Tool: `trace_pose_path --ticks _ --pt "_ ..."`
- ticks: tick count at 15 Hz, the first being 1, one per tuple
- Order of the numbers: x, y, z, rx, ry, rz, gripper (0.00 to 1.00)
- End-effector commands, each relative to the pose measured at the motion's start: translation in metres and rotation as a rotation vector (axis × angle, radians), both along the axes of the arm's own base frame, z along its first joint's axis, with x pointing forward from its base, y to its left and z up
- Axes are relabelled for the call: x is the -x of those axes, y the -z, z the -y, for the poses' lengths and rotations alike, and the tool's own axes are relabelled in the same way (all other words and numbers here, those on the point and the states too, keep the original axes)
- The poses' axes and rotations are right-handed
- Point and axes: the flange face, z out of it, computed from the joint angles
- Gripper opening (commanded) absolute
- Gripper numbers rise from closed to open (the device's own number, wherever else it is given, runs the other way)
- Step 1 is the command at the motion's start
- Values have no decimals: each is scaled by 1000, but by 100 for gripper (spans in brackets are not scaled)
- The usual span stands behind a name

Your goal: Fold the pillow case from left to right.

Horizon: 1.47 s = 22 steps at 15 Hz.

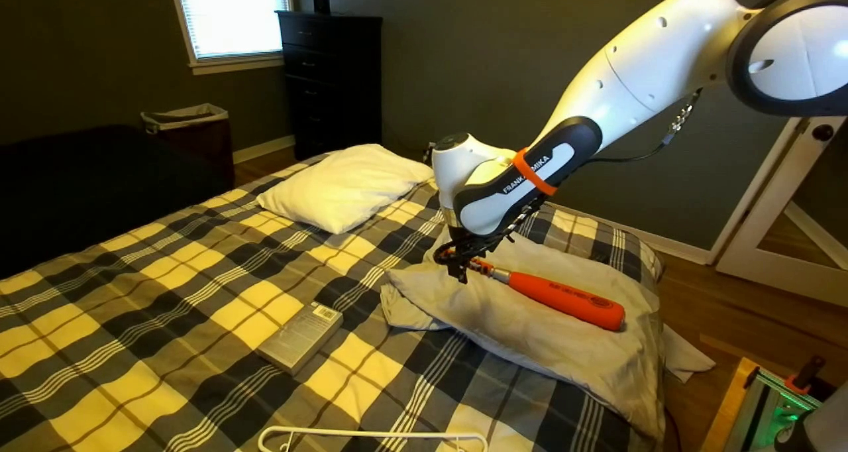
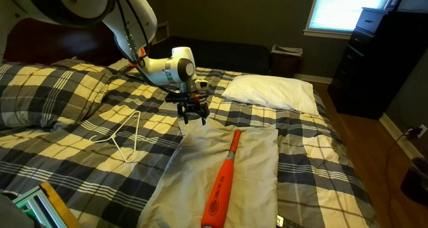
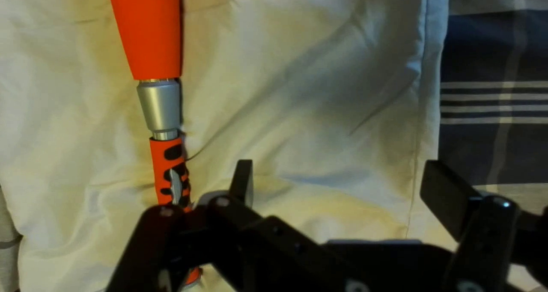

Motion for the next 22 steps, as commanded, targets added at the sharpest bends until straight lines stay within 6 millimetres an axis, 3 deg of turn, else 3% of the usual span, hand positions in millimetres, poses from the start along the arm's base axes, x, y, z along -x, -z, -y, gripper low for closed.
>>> trace_pose_path --ticks 1,2,3,4,7,11,14,19,20,21,22 --pt "-1 -2 0 3 0 3 100" --pt "-2 -6 1 4 1 9 100" --pt "-8 -10 0 11 1 136 100" --pt "-14 -3 -3 -10 -22 158 100" --pt "-29 33 -22 -61 -56 240 100" --pt "-27 78 -54 -90 -88 229 100" --pt "-28 100 -72 -68 -90 223 99" --pt "-37 126 -82 -6 -62 227 77" --pt "-38 129 -83 3 -59 230 69" --pt "-40 132 -84 10 -55 232 49" --pt "-40 134 -84 16 -49 237 44"
